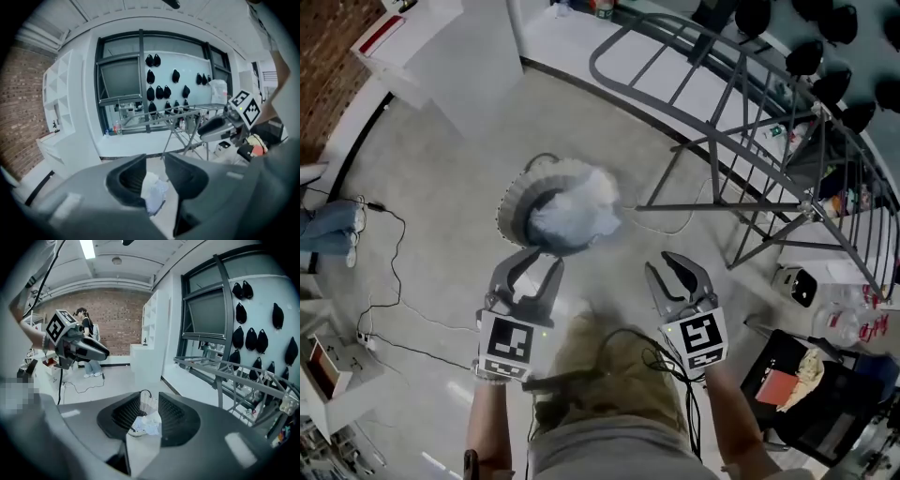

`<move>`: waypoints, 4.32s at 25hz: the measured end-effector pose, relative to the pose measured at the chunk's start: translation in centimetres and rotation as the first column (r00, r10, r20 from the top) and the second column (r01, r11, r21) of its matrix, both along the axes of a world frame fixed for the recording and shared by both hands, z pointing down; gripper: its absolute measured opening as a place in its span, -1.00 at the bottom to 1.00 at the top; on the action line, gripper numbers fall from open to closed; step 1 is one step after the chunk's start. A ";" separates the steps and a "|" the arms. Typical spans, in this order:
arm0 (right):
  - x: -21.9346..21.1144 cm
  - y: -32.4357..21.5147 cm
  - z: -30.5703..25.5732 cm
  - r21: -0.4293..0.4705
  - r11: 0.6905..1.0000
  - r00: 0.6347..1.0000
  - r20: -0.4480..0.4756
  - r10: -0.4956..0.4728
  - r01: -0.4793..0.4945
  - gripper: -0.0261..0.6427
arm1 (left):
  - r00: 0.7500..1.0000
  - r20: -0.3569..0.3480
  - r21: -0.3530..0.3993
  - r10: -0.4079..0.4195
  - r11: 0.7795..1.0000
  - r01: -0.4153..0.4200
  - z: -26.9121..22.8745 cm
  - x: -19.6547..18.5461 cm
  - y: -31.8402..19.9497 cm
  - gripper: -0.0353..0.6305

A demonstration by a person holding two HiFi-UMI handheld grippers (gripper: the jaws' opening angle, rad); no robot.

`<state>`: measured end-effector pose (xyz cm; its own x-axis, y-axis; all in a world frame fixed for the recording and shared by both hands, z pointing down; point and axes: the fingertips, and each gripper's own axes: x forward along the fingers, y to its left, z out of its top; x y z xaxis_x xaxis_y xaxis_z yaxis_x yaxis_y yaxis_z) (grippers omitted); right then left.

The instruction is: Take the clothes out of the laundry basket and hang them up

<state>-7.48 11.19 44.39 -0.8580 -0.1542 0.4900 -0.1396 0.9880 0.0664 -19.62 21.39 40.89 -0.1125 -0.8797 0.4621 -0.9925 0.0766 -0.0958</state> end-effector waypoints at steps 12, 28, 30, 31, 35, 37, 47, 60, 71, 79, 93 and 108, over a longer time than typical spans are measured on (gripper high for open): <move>-5.3 -6.7 14.7 -0.007 1.000 0.975 -0.220 -0.021 0.020 -0.52 | 0.998 -0.051 -0.073 0.036 0.997 -0.039 9.3 -6.1 -7.0 -0.53; -9.4 -12.0 40.6 -0.098 0.970 0.893 -0.378 -0.244 0.223 -0.52 | 0.995 -0.065 -0.081 -0.072 0.995 0.067 25.0 -11.1 -11.6 -0.53; -9.7 -12.2 43.7 -0.114 0.960 0.876 -0.393 -0.279 0.255 -0.52 | 0.994 -0.072 -0.088 -0.086 0.993 0.079 27.1 -11.3 -11.7 -0.53; -9.9 -12.2 45.1 -0.121 0.954 0.866 -0.401 -0.300 0.274 -0.52 | 0.993 -0.077 -0.094 -0.094 0.992 0.087 28.1 -11.4 -11.6 -0.53; -11.0 -11.6 49.7 -0.135 0.925 0.822 -0.427 -0.377 0.354 -0.52 | 0.988 -0.082 -0.109 -0.130 0.987 0.121 31.3 -12.1 -11.4 -0.53; -11.3 -11.6 51.3 -0.135 0.915 0.806 -0.437 -0.399 0.380 -0.52 | 0.987 -0.082 -0.106 -0.138 0.986 0.129 32.2 -12.2 -11.4 -0.53; -12.9 -10.9 51.1 -0.076 0.890 0.793 -0.424 -0.437 0.450 -0.82 | 0.982 -0.095 -0.092 -0.162 0.984 0.154 32.1 -12.5 -10.5 -0.53; -12.8 -11.0 45.1 -0.090 0.894 0.796 -0.422 -0.434 0.440 -0.89 | 0.984 -0.100 -0.109 -0.144 0.985 0.133 28.9 -12.0 -10.0 -0.53; -12.7 -10.2 52.5 -0.098 0.854 0.716 -0.502 -0.485 0.511 -0.34 | 0.981 -0.099 -0.131 -0.168 0.979 0.155 32.5 -12.6 -10.0 -0.53; -13.5 -11.6 44.9 0.012 0.875 0.772 -0.476 -0.421 0.484 -0.87 | 0.982 -0.096 -0.127 -0.164 0.980 0.151 28.7 -12.8 -10.1 -0.52; -14.3 -10.9 17.7 0.332 0.801 0.847 -0.384 -0.369 0.499 -0.87 | 0.997 -0.025 -0.068 -0.068 0.996 0.066 12.2 -11.6 -9.2 -0.46; -5.4 -8.3 -8.2 0.671 0.674 0.950 -0.260 -0.174 0.307 -0.86 | 0.960 0.021 0.006 0.281 0.960 -0.281 1.0 -2.1 -12.3 -0.42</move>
<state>-12.93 2.85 36.20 -0.8339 -0.3059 0.4594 0.1749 0.6429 0.7457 -21.75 9.13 41.84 0.1309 -0.8810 0.4547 -0.9720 -0.2043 -0.1158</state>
